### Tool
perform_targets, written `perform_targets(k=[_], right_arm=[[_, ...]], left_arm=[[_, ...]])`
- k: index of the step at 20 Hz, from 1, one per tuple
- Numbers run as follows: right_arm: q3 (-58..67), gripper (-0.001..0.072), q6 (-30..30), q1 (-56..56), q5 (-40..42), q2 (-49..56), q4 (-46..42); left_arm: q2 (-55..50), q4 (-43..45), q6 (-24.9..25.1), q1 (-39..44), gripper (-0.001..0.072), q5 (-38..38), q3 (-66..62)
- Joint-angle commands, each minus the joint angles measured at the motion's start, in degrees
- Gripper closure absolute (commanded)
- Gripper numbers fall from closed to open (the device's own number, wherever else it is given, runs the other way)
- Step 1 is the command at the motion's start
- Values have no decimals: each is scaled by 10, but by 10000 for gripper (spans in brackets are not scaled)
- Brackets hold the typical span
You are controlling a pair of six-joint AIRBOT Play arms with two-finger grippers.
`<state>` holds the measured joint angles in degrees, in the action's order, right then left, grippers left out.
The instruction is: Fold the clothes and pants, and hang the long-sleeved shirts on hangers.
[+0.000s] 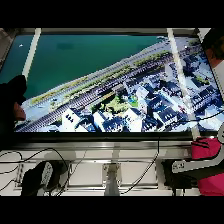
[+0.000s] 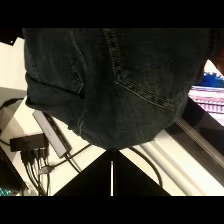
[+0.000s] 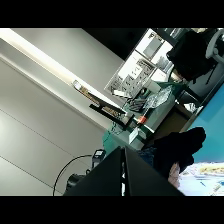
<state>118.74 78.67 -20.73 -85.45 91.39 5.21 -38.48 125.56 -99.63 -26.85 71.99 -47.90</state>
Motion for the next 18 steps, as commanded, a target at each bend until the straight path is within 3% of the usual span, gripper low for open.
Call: perform_targets(k=[1,4,5,7,8,12,14,18], right_arm=[[0,667,0,0,0,0,0],[0,667,0,0,0,0,0],[0,667,0,0,0,0,0],[0,667,0,1,0,0,0],[0,667,0,0,0,0,0],[0,667,0,0,0,0,0],[0,666,0,0,0,0,0],[0,667,0,0,0,0,0]], left_arm=[[-3,-2,-6,-33,693,-40,4],[-14,-2,-5,-33,690,-71,4],[-23,-2,-4,-33,631,-89,4],[-48,-2,-5,-33,254,-108,4],[-63,-2,-5,-33,172,-107,4],[-120,-2,-5,-34,168,-109,4],[-147,-2,-5,-34,37,-121,4],[-185,33,-5,-34,20,-144,4]])
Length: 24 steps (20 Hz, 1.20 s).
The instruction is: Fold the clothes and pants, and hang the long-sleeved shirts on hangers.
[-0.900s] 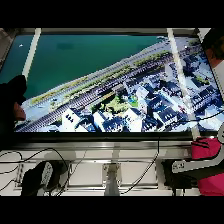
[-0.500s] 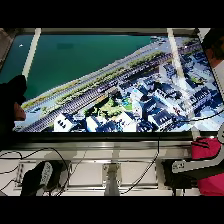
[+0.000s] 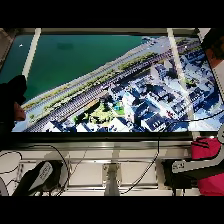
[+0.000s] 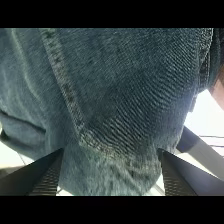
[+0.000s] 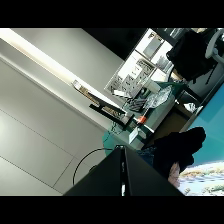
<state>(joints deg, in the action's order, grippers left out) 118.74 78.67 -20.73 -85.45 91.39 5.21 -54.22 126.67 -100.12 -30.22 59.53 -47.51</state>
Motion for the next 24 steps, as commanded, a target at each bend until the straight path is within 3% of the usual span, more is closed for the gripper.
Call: perform_targets(k=[1,10,11,14,15,18,22,24], right_arm=[[0,667,0,1,0,0,0],[0,667,0,0,0,0,0],[0,666,0,0,0,0,0],[0,666,0,0,0,0,0],[0,667,0,0,0,0,0],[0,667,0,0,0,0,0],[0,666,0,0,0,0,0],[0,667,0,0,0,0,0]], left_arm=[[-33,26,0,-3,20,-24,0],[-97,23,0,-29,29,-34,0],[-104,23,0,-29,133,-34,0],[-111,22,0,-28,612,-32,0],[-110,23,0,-28,693,-32,0],[-106,17,-13,-28,694,-23,-1],[-41,2,-119,-26,694,-20,-24],[28,-64,-156,-26,694,-60,-63]])
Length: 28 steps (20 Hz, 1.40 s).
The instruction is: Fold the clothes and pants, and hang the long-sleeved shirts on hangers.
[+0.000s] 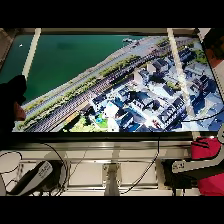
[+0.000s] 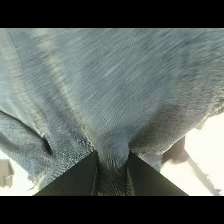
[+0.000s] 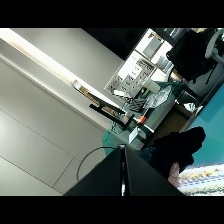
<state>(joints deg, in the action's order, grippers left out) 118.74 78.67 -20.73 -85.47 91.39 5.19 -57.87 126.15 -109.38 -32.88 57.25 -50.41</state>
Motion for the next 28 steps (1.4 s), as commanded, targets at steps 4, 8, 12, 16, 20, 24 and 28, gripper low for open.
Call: perform_targets(k=[4,8,12,16,20,24,28], right_arm=[[0,667,0,0,0,0,0],[0,666,0,0,0,0,0],[0,666,0,0,1,0,0],[0,667,0,0,0,0,0],[0,667,1,0,0,0,4],[0,667,1,0,0,0,17],[0,667,1,0,4,0,16]], left_arm=[[252,-320,-32,5,695,-335,-85],[358,-483,2,126,697,-502,-130],[327,-504,4,378,697,-500,-182],[190,-495,137,664,697,-517,-207],[3,-496,153,750,698,-519,-248],[-140,-508,143,750,698,-479,-279],[-238,-508,133,717,699,-422,-317]])
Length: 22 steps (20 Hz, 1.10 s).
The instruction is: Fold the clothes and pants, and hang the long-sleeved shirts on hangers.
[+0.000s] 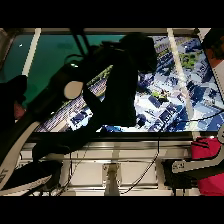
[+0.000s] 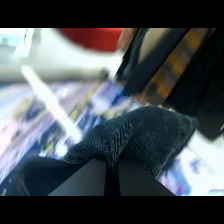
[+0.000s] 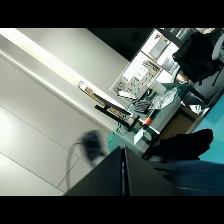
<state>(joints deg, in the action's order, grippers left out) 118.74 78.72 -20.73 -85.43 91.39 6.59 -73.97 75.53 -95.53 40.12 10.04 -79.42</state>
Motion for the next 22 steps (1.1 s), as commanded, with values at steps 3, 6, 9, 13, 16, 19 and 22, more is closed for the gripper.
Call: perform_targets(k=[3,6,9,13,16,19,22], right_arm=[[0,667,0,0,6,0,-7],[0,666,0,0,10,0,-14],[0,667,0,0,9,0,-32],[0,666,0,0,11,2,-143],[-6,667,0,0,31,10,-249],[-21,668,13,0,21,27,-370],[-60,670,40,1,-35,57,-397]], left_arm=[[-144,-2,-11,-43,699,138,-72],[-189,-2,-11,-53,679,183,-82],[-185,-2,-10,-48,242,185,-83],[-130,31,60,-49,233,261,-83],[-84,95,60,-50,328,329,-83],[-62,115,60,-52,695,383,-83],[-62,115,18,-69,694,396,-80]])
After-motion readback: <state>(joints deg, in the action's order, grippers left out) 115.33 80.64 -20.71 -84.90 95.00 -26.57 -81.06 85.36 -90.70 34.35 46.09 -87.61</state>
